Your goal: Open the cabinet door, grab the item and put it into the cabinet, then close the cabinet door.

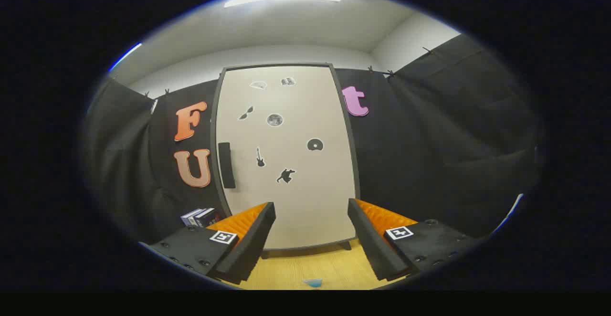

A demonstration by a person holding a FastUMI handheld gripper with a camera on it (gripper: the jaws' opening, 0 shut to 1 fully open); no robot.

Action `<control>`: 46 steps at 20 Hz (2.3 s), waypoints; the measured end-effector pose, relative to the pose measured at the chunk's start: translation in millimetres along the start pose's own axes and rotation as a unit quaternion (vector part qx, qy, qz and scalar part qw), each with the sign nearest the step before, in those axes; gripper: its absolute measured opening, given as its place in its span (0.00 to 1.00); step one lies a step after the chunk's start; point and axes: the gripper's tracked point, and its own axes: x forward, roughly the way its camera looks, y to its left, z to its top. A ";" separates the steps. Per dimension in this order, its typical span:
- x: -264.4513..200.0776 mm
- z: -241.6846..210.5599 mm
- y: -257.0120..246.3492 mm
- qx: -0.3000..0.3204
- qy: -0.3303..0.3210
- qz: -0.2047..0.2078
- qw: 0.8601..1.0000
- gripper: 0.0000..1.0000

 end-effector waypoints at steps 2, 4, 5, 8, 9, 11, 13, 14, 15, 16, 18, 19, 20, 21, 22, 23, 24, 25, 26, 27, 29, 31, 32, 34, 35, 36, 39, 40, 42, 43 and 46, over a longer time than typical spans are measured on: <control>1.3 -0.4 0.6 0.000 0.001 0.001 1.000 0.98; 3.1 -0.2 0.3 -0.002 0.001 0.002 1.000 0.98; 3.7 0.6 -0.2 -0.003 0.000 0.001 1.000 0.98; 3.5 2.1 0.3 -0.003 -0.002 0.000 1.000 0.98; 4.1 1.3 1.3 -0.003 -0.001 0.001 1.000 0.98; 3.5 0.5 3.4 -0.003 -0.001 0.003 1.000 0.98; 4.5 -0.6 4.9 -0.004 0.002 0.004 1.000 0.98; 4.6 -0.3 5.8 -0.006 0.002 0.004 1.000 0.98; 5.0 0.7 6.9 -0.007 0.001 0.004 1.000 0.98; 4.8 1.5 8.7 -0.008 0.000 0.006 1.000 0.98; 9.8 5.8 17.4 -0.008 -0.002 0.014 1.000 0.98; 14.9 10.2 25.2 -0.007 -0.003 0.023 1.000 0.97; 21.9 15.1 35.8 -0.007 -0.003 0.035 0.999 0.97; 30.0 21.1 49.2 -0.008 -0.005 0.050 0.999 0.97; 40.1 27.6 62.6 -0.012 -0.006 0.065 0.998 0.97; 50.9 32.7 76.3 -0.017 -0.005 0.079 0.997 0.97; 62.4 38.4 89.8 -0.020 -0.004 0.090 0.996 0.98; 78.3 42.6 101.4 -0.022 -0.004 0.098 0.995 0.98; 94.4 44.9 110.5 -0.023 0.000 0.101 0.995 0.97; 112.3 44.9 121.0 -0.022 0.006 0.108 0.994 0.98; 142.6 41.3 142.8 -0.013 0.023 0.127 0.991 0.98; 164.2 35.2 166.3 0.001 0.034 0.152 0.988 0.98; 170.6 30.7 173.3 0.000 0.038 0.155 0.987 0.98; 183.5 24.0 182.2 -0.011 0.039 0.146 0.988 0.98; 189.8 20.7 183.8 -0.018 0.038 0.135 0.990 0.98; 194.5 19.2 185.6 -0.023 0.038 0.127 0.991 0.98; 206.9 7.8 193.1 -0.034 0.055 0.116 0.991 0.93; 208.7 4.4 187.5 -0.043 0.059 0.097 0.993 0.91; 210.8 10.7 190.0 -0.058 0.044 0.087 0.994 0.80; 210.5 10.9 191.7 -0.063 0.043 0.088 0.993 0.78; 206.7 9.3 200.6 -0.063 0.045 0.103 0.992 0.57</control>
